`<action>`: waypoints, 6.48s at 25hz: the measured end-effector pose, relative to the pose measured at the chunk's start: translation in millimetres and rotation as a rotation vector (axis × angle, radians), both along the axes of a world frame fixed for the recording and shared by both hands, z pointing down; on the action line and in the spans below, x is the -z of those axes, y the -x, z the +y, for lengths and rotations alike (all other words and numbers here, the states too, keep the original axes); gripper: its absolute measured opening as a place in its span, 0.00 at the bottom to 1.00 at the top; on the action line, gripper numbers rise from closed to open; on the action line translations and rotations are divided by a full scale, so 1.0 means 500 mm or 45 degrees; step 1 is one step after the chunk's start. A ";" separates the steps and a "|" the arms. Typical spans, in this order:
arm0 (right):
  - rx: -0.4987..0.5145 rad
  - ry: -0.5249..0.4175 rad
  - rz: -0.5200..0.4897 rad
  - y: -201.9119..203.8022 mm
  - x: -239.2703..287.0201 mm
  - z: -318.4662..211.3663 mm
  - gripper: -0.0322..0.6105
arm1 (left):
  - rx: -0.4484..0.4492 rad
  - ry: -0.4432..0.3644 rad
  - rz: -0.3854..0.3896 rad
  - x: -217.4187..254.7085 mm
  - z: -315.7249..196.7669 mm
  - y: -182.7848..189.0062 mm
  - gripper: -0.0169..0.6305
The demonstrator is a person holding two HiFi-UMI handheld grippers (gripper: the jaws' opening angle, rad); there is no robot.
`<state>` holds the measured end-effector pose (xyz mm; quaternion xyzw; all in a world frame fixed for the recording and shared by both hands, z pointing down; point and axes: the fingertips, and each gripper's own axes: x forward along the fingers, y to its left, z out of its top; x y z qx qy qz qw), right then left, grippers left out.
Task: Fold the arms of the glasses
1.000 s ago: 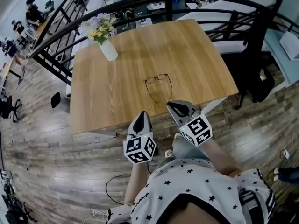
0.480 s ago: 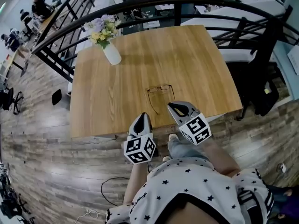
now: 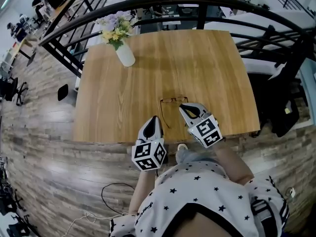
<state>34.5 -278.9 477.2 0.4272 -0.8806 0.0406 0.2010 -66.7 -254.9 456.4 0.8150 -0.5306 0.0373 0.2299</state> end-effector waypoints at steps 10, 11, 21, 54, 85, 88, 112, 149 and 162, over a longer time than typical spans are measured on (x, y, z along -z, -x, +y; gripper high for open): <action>0.168 0.073 0.266 -0.007 -0.095 -0.067 0.08 | 0.070 0.046 -0.012 -0.027 -0.041 -0.003 0.04; 0.190 0.078 0.297 -0.006 -0.105 -0.073 0.08 | 0.076 0.050 -0.016 -0.031 -0.043 -0.004 0.04; 0.424 0.161 0.551 0.011 -0.197 -0.132 0.08 | 0.137 0.083 -0.040 -0.057 -0.065 -0.007 0.04; 0.741 0.381 0.807 0.042 -0.314 -0.175 0.08 | 0.207 0.126 -0.066 -0.089 -0.104 0.027 0.04; 0.377 0.113 0.670 0.053 -0.092 -0.056 0.08 | 0.084 0.072 -0.064 -0.054 0.068 0.045 0.04; 0.351 0.100 0.663 0.058 -0.076 -0.032 0.08 | 0.063 0.065 -0.066 -0.052 0.091 0.048 0.04; 0.203 -0.022 0.605 0.065 0.033 0.186 0.08 | -0.005 0.036 -0.096 -0.060 0.296 0.062 0.05; 0.171 -0.116 0.577 0.067 0.104 0.311 0.08 | -0.055 -0.004 -0.186 -0.053 0.381 0.056 0.07; 0.176 -0.119 0.575 0.073 0.108 0.313 0.08 | -0.108 0.023 -0.174 -0.059 0.386 0.034 0.06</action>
